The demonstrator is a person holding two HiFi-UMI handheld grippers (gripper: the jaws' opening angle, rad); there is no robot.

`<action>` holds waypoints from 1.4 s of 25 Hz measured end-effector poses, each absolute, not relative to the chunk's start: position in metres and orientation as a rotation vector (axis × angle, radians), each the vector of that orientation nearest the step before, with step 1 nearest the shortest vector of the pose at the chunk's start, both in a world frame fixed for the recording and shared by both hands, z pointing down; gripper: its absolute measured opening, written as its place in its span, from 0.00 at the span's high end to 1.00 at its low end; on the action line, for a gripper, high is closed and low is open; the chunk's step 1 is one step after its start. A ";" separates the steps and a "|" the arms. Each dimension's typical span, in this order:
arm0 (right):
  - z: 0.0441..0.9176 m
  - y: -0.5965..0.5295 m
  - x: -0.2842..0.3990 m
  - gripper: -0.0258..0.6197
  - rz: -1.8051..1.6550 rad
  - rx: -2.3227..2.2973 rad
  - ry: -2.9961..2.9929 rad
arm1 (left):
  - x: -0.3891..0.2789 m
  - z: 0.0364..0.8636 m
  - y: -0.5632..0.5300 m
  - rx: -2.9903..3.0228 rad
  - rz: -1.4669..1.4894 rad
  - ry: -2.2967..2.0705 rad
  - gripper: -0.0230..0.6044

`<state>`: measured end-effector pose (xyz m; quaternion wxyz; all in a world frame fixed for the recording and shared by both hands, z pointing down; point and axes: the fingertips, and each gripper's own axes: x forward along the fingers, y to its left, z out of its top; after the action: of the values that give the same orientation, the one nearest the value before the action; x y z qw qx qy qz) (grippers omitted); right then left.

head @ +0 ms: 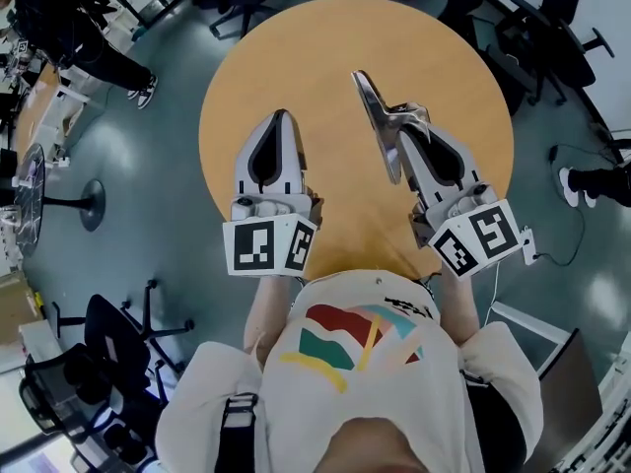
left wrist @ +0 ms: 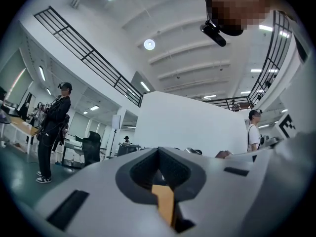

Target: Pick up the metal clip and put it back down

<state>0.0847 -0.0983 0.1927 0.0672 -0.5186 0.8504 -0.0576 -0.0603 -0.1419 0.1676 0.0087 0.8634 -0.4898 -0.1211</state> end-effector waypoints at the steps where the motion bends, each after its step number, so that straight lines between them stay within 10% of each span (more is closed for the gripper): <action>1: 0.193 -0.099 0.082 0.83 -0.175 -1.558 2.569 | -0.063 0.168 -0.142 2.689 -0.377 -1.538 0.89; 20: 0.223 -0.125 0.077 0.87 -0.263 -1.545 2.651 | -0.084 0.198 -0.150 2.570 -0.320 -1.622 0.89; 35: 0.426 -0.296 0.089 0.91 -0.752 -1.686 2.786 | -0.143 0.294 -0.190 2.318 -0.034 -1.759 0.89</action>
<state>0.0885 -0.2960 0.4260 -0.0999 -0.5019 0.8295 -0.2238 -0.1432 -0.1904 0.2942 0.1155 0.7911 -0.6006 -0.0114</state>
